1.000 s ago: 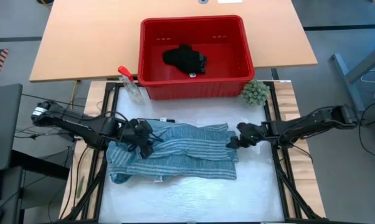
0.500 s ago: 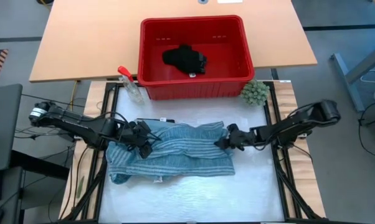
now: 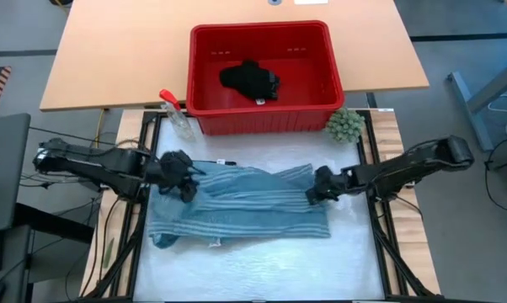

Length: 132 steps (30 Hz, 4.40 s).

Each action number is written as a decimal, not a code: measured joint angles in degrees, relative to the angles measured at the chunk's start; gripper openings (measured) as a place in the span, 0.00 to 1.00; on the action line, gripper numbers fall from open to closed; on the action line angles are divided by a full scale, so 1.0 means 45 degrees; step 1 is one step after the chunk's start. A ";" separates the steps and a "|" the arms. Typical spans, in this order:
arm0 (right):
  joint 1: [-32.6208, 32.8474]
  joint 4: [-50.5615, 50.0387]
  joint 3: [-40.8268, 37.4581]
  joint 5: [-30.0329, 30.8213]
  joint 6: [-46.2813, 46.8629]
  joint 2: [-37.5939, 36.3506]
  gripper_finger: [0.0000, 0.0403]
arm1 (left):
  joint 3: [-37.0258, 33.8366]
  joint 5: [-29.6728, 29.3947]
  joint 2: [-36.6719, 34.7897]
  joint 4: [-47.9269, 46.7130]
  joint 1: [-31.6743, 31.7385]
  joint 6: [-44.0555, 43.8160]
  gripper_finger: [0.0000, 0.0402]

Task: Fold Laundry from Bin
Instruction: Fold the light blue polo shirt

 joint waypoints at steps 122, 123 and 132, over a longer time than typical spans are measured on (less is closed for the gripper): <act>0.0640 -0.0779 1.7235 -0.2964 -1.0011 0.8166 0.14 | -0.2631 0.8664 -0.3811 0.8969 -0.0612 0.0871 0.00; 0.0749 -0.0970 1.7245 -0.2957 -1.0002 0.7898 0.17 | -0.2622 0.8659 -0.3795 0.8923 -0.0917 0.0593 0.00; 0.1374 -0.3953 1.7230 -0.2298 -0.8356 0.7454 0.42 | -0.2632 0.7764 -0.2510 0.6225 -0.3949 -0.1615 0.00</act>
